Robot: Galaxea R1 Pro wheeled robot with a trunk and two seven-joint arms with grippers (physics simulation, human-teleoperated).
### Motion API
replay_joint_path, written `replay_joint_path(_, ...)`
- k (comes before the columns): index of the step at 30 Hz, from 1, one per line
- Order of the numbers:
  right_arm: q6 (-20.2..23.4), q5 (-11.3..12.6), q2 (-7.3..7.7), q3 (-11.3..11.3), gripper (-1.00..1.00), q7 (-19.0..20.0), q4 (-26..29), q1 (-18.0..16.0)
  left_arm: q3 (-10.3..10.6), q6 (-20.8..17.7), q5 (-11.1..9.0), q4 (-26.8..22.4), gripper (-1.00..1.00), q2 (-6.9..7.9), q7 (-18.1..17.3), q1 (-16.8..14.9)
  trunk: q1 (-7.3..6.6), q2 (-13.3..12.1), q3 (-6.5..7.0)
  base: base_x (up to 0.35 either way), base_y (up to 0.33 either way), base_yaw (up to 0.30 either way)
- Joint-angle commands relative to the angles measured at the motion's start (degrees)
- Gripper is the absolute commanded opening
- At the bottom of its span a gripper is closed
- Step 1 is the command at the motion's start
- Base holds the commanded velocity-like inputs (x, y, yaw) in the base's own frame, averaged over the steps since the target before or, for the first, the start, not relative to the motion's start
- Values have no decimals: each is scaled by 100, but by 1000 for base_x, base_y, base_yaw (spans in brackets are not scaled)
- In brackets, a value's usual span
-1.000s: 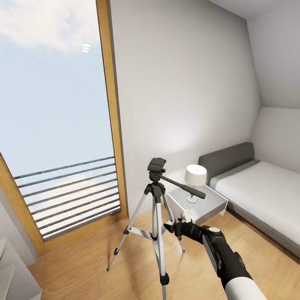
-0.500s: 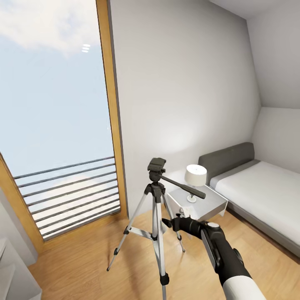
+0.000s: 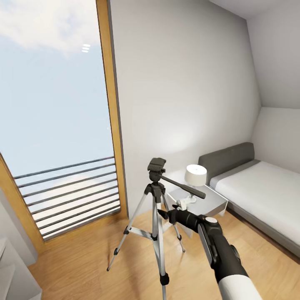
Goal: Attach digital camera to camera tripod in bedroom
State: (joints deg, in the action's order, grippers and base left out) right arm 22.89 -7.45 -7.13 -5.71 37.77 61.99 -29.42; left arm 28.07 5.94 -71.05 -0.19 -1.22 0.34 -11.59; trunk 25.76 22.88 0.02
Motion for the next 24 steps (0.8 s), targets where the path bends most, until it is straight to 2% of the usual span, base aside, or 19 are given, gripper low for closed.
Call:
replay_joint_path(1,16,-57,-30,-26,100,52,6,-3,50,13,-34,1,-100,-1,9,1,2,4,-2,0,0,0)
replay_joint_path(3,-3,-49,-123,-27,100,25,1,-3,50,13,-32,1,-100,-1,9,0,2,4,-2,0,0,0)
replay_joint_path(12,-57,-56,-282,-27,100,-7,-32,-3,50,13,-32,1,-100,-1,9,0,2,4,-2,0,0,0)
replay_joint_path(24,-85,-56,-286,-27,100,-20,-205,-3,50,13,-34,1,-100,-2,9,-1,2,4,-2,0,0,0)
